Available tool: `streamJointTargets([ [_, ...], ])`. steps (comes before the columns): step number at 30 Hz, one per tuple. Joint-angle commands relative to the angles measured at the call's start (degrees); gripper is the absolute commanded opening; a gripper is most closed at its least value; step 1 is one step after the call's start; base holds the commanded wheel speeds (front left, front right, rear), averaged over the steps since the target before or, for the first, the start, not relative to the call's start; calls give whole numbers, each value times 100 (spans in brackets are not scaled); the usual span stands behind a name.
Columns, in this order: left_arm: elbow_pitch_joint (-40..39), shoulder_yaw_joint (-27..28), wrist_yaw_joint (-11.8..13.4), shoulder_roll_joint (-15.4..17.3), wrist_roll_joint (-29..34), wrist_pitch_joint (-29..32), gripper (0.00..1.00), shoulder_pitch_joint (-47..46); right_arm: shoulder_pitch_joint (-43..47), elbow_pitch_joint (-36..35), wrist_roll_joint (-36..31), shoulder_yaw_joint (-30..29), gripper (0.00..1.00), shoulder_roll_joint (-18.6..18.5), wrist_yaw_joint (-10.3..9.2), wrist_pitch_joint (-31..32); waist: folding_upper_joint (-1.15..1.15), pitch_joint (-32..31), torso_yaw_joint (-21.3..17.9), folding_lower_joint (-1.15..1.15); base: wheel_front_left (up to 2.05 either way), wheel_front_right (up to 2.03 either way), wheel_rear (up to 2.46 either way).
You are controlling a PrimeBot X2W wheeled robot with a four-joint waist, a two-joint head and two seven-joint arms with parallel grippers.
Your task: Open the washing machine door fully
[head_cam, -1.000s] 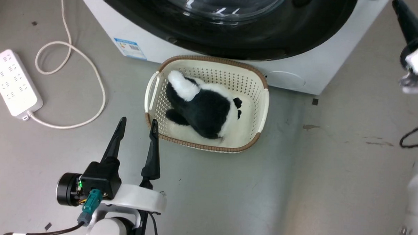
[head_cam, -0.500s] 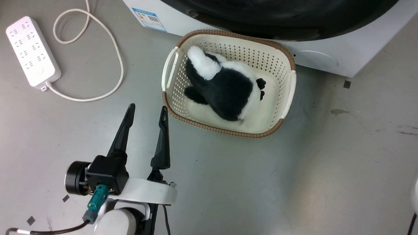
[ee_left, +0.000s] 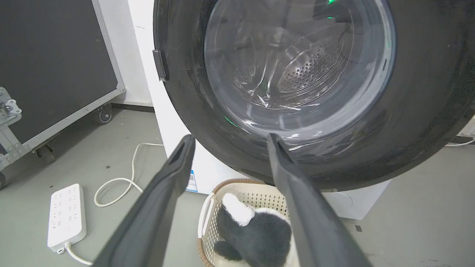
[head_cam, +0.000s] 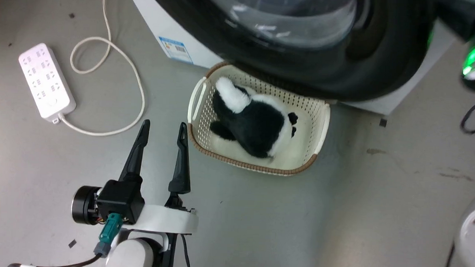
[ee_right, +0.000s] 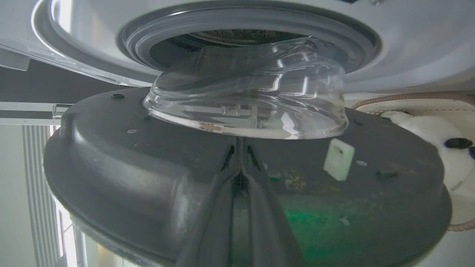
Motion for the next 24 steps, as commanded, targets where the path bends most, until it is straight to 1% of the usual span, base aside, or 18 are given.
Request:
streamJointTargets([
  [1, 18, -5, 2, 6, 22, -68, 100, 45, 94, 139, 246, 51, 0, 58, -2, 142, 0, -116, -20, 0, 0, 0, 0],
  [2, 31, -9, -2, 6, 24, -74, 100, 75, 193, 170, 378, 130, 0, 58, -2, 166, 0, -164, -26, 0, 0, 0, 0],
  [3, 77, -16, -21, 6, 40, -74, 100, 187, 609, 203, 712, 508, 0, 58, -2, 186, 0, -340, -41, 0, 0, 0, 0],
  [7, 138, -13, -59, 6, 59, -74, 100, 334, 1216, 188, 1281, 1112, 0, 58, -2, 192, 0, -580, -27, 0, 0, 0, 0],
  [12, 207, 7, -128, 6, 103, -74, 100, 511, 1992, 46, 2181, 2084, 0, 58, -2, 129, 0, -867, 12, 0, 0, 0, 0],
  [19, 381, -142, -283, 6, 133, -74, 100, 788, 3016, -511, 3597, 3740, 0, 58, -2, -193, 0, -1127, 93, 0, 0, 0, 0],
  [24, 469, -239, -300, 6, 99, -74, 100, 900, 3561, -970, 4295, 4825, 0, 59, -2, -642, 0, -1185, 108, 0, 0, 0, 0],
])
